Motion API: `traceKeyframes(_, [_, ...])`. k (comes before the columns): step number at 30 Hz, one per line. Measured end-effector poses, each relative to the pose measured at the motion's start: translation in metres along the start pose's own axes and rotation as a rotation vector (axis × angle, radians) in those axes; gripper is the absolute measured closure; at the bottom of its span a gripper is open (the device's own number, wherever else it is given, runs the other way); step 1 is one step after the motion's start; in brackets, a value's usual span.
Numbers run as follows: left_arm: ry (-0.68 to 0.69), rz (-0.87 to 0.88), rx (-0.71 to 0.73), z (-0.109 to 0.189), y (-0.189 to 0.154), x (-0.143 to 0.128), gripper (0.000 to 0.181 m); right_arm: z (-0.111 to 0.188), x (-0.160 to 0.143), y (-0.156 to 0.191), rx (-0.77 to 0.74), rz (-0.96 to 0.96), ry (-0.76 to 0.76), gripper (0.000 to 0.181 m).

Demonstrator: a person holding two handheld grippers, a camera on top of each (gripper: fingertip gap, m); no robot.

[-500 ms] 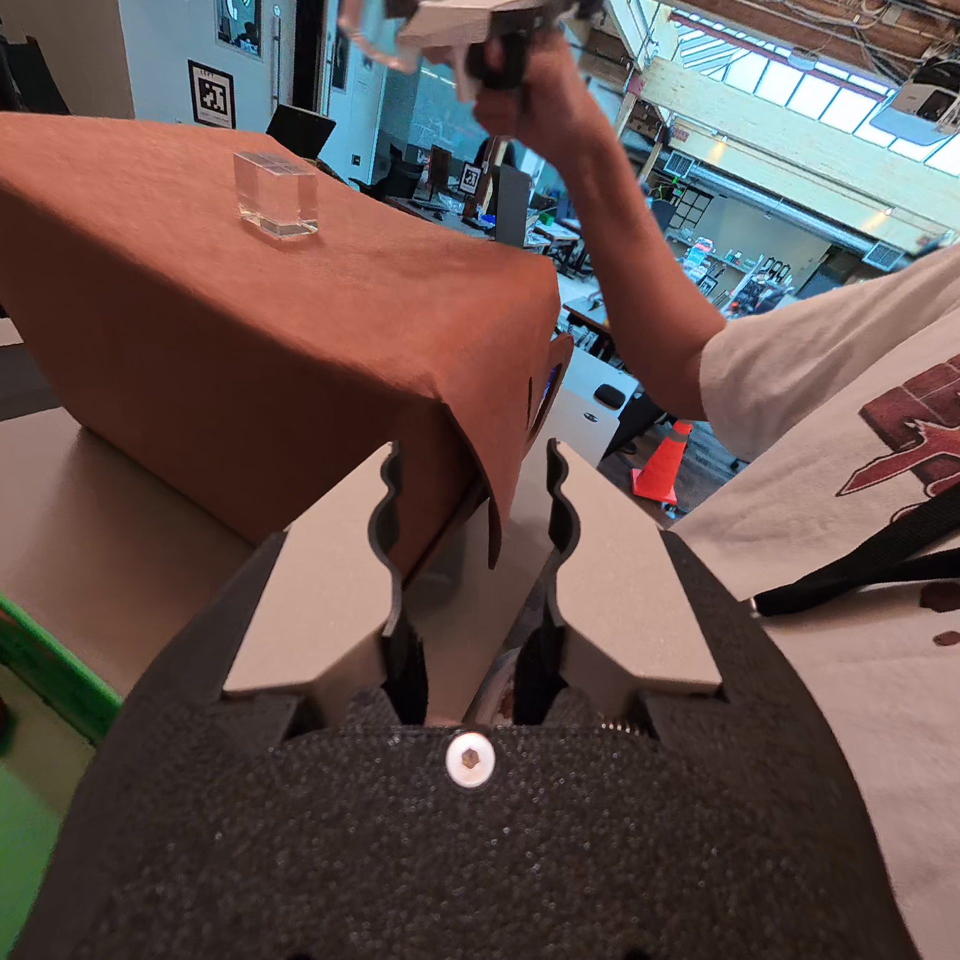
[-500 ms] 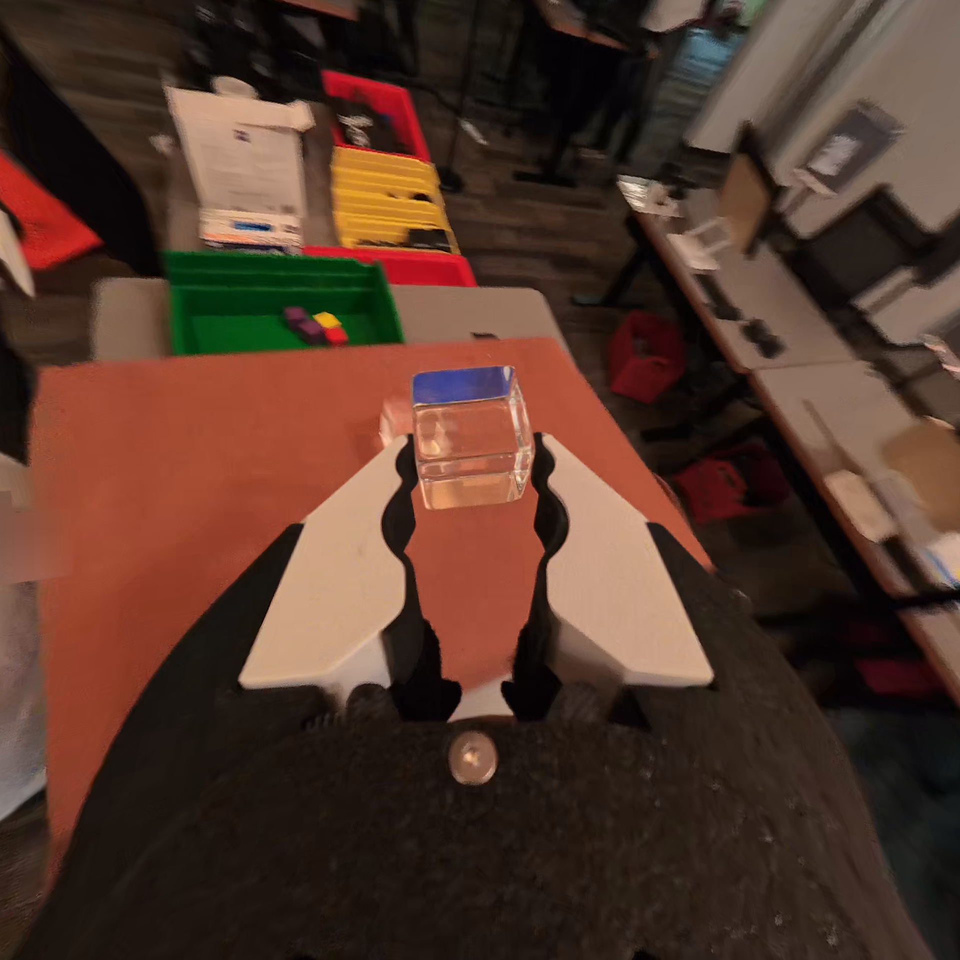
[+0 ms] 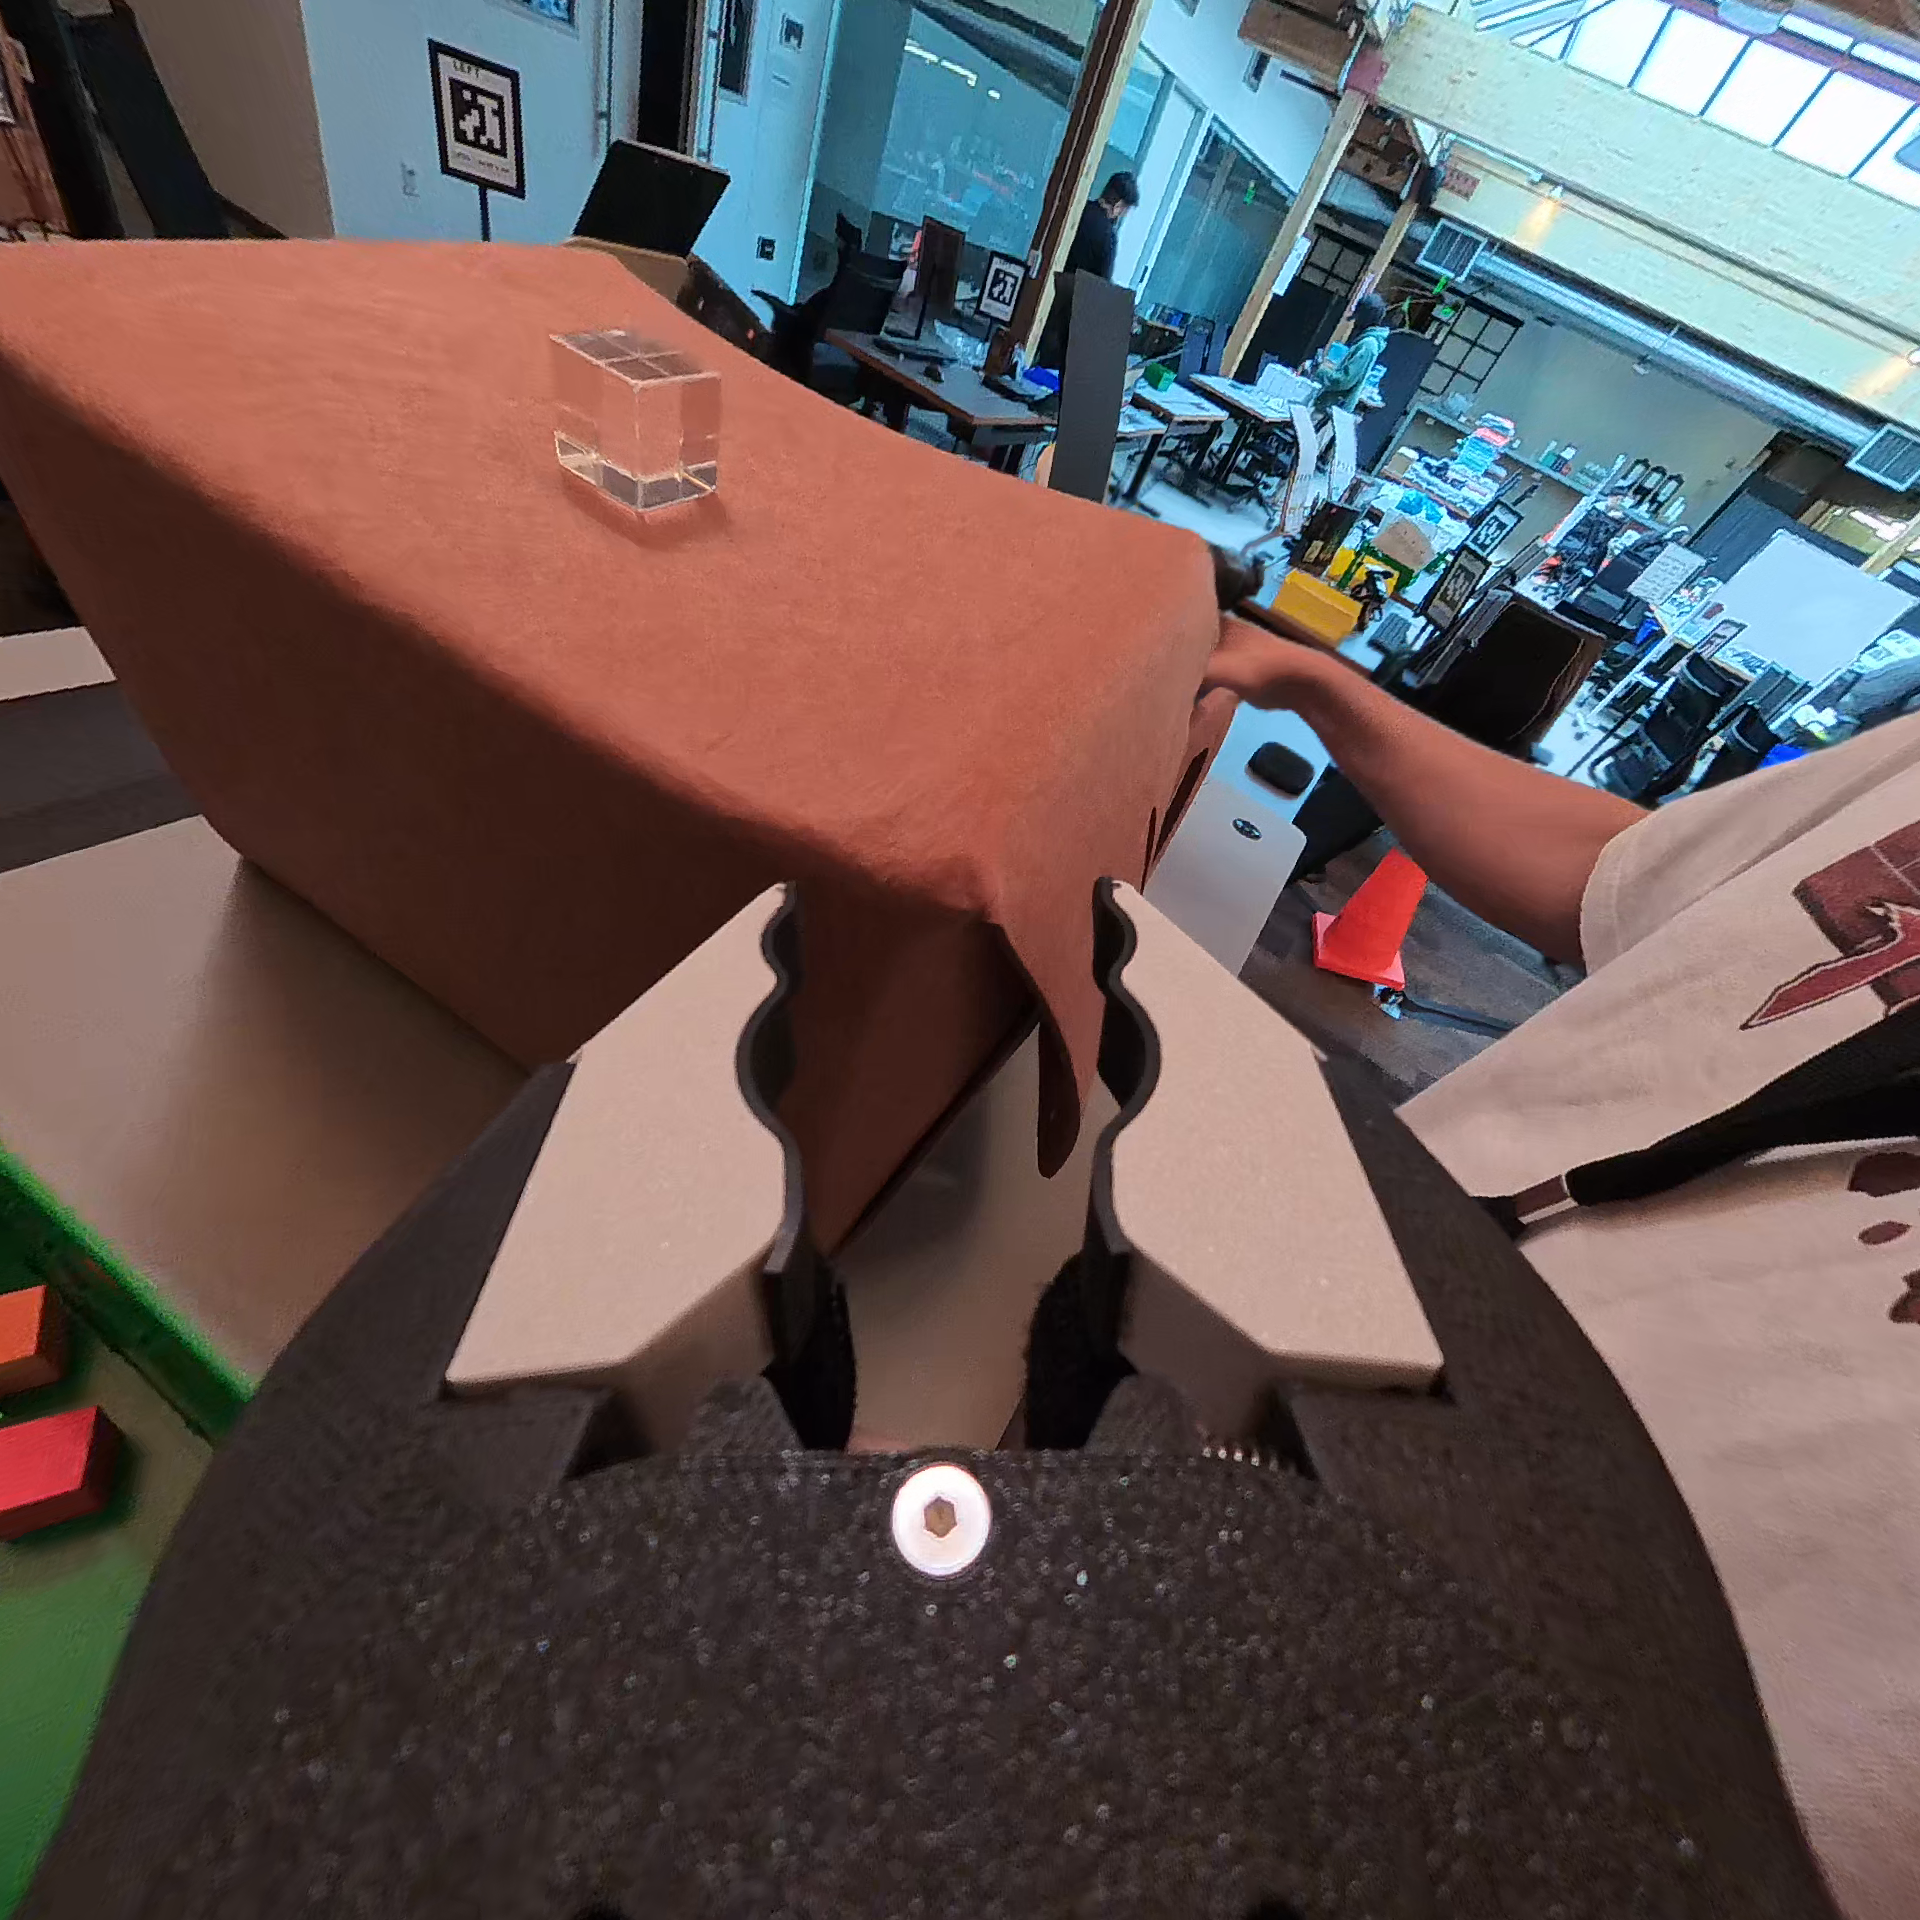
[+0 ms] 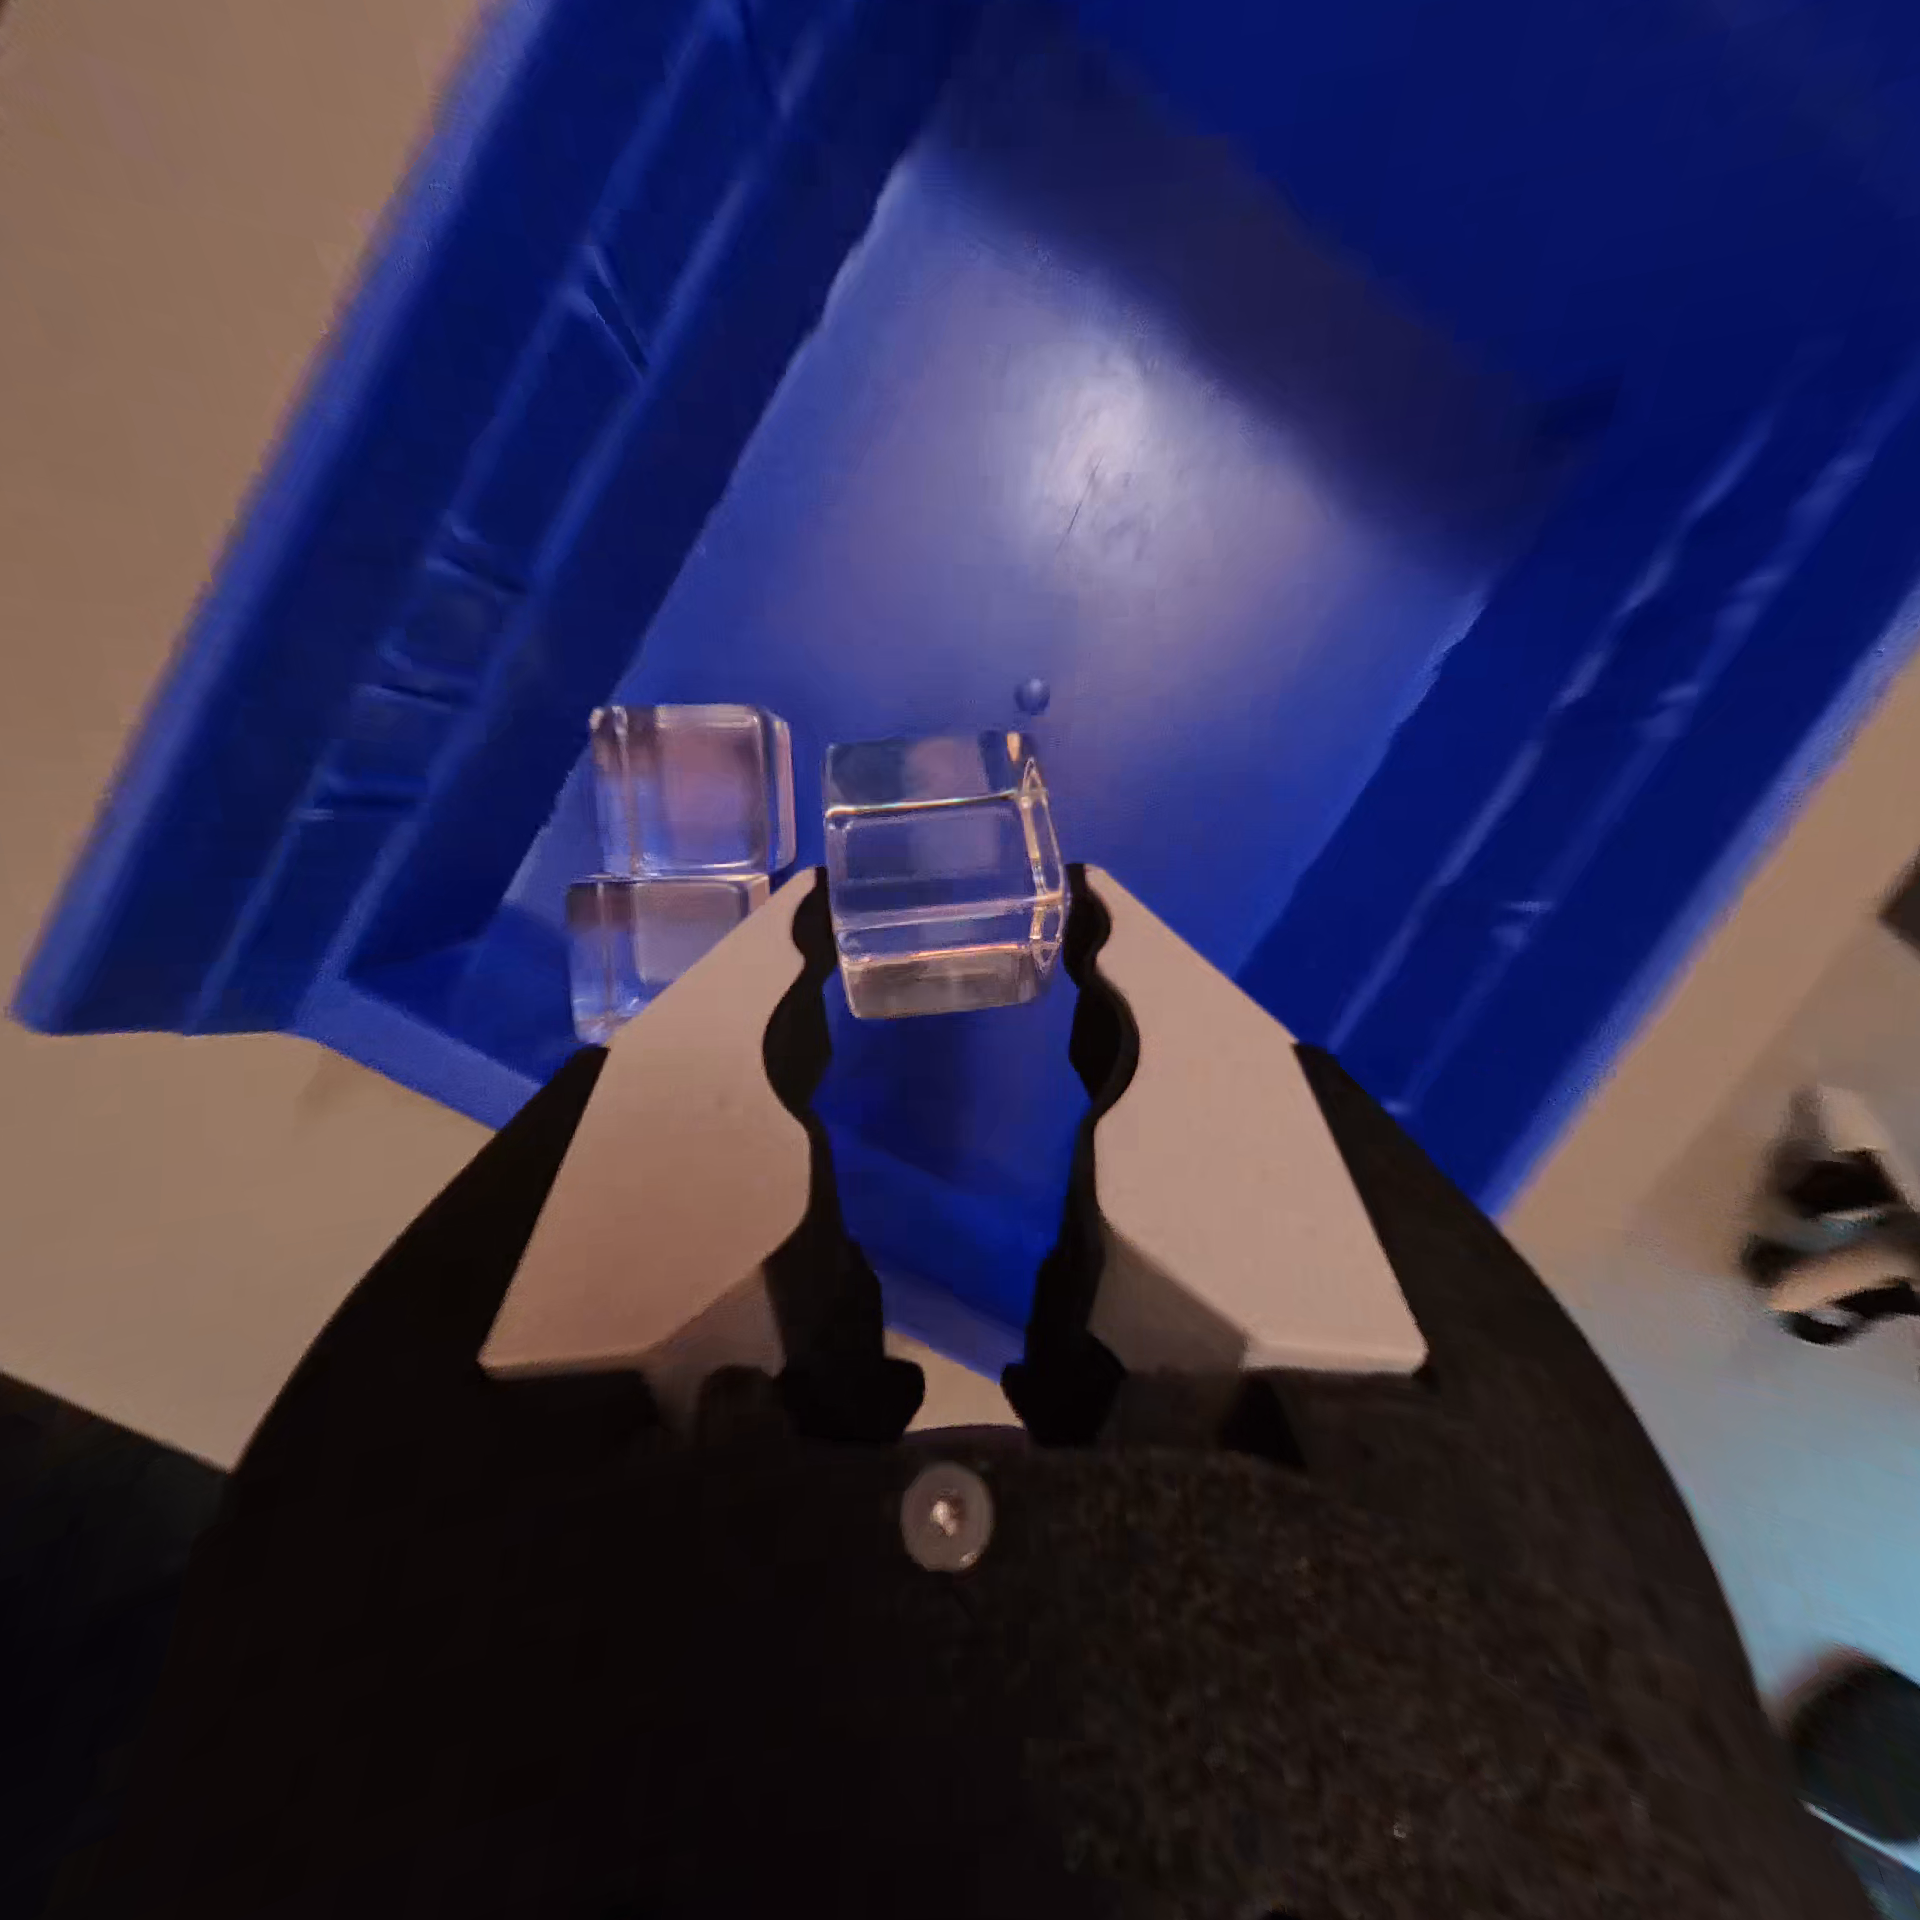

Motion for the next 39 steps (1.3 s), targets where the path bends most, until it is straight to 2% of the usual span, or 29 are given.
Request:
traceKeyframes(4, [0.038, -0.006, 0.007, -0.013, -0.010, -0.002, 0.124, -0.037, -0.022, 0.002, 0.092, -0.061, -0.037, 0.138])
traceKeyframes(6, [0.060, -0.010, 0.007, -0.020, -0.015, -0.005, 0.124, -0.040, -0.019, 0.005, 0.146, -0.063, -0.119, 0.138])
traceKeyframes(11, [0.110, -0.046, 0.004, -0.030, -0.027, -0.010, 0.124, -0.047, -0.013, 0.009, 0.242, -0.070, -0.178, 0.137])
traceKeyframes(14, [0.115, -0.067, 0.011, -0.029, -0.030, -0.011, 0.124, -0.048, -0.020, 0.013, 0.283, -0.068, -0.113, 0.137])
traceKeyframes(21, [0.089, -0.054, 0.000, -0.017, -0.030, -0.010, 0.124, -0.051, -0.019, 0.015, 0.254, -0.067, -0.104, 0.132])
traceKeyframes(25, [0.079, -0.057, 0.011, -0.007, -0.028, -0.011, 0.124, -0.017, -0.005, 0.012, 0.182, -0.080, -0.153, 0.121])
traceKeyframes(27, [0.072, -0.058, 0.024, 0.000, -0.026, -0.012, 0.124, 0.021, 0.020, 0.016, 0.127, -0.081, -0.193, 0.122])
traceKeyframes(29, [0.063, -0.051, 0.030, 0.006, -0.024, -0.014, 0.124, 0.078, 0.075, 0.041, 0.093, -0.008, -0.389, 0.121])
traceKeyframes(31, [0.058, -0.039, 0.022, 0.011, -0.020, -0.016, 0.124, 0.139, 0.141, 0.088, 0.141, 0.110, -0.620, 0.120])
traceKeyframes(33, [0.054, -0.042, 0.017, 0.015, -0.018, -0.018, 0.124, 0.185, 0.201, 0.147, 0.293, 0.264, -0.759, 0.120])
traceKeyframes(34, [0.050, -0.048, 0.018, 0.017, -0.017, -0.019, 0.124, 0.198, 0.227, 0.174, 0.342, 0.342, -0.774, 0.120])
traceKeyframes(36, [0.034, -0.059, 0.017, 0.023, -0.016, -0.020, 0.124, 0.202, 0.273, 0.218, 0.379, 0.484, -0.724, 0.116])
traceKeyframes(39, [0.005, -0.054, 0.009, 0.034, -0.016, -0.023, 0.124, 0.174, 0.324, 0.265, 0.388, 0.624, -0.510, 0.106])
Point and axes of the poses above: each gripper's, where its closed fingertips meet, z back along the fingers, x out of its top, y = z × x across the jaws, the point moved 8 cm from there along z, back along the fingers, and after that the axes turned 1 degree about y, right-handed, at the moved point
